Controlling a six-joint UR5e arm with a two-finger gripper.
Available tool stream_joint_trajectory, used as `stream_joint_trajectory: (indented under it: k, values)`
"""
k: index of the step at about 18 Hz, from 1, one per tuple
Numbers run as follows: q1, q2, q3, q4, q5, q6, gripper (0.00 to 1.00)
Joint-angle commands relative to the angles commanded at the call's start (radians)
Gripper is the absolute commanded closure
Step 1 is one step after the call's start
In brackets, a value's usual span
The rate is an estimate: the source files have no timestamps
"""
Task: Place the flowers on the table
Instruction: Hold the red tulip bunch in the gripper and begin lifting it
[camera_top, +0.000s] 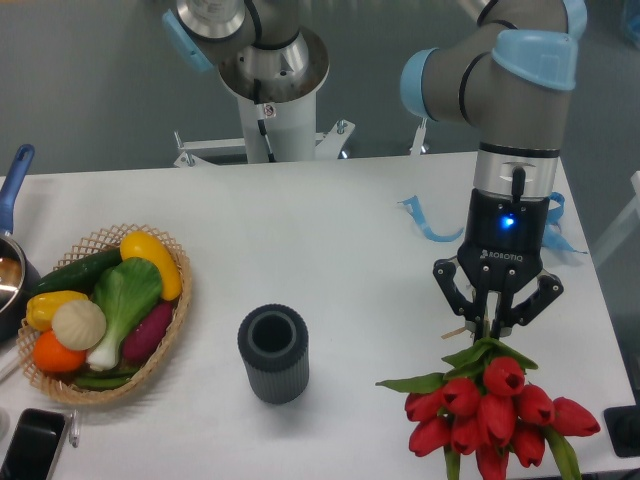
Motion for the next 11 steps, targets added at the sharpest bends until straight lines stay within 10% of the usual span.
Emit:
stream_joint_trajectory:
  k: [11]
  values:
    - [-0.006, 0.009, -0.018, 0.003, 0.002, 0.014, 0.78]
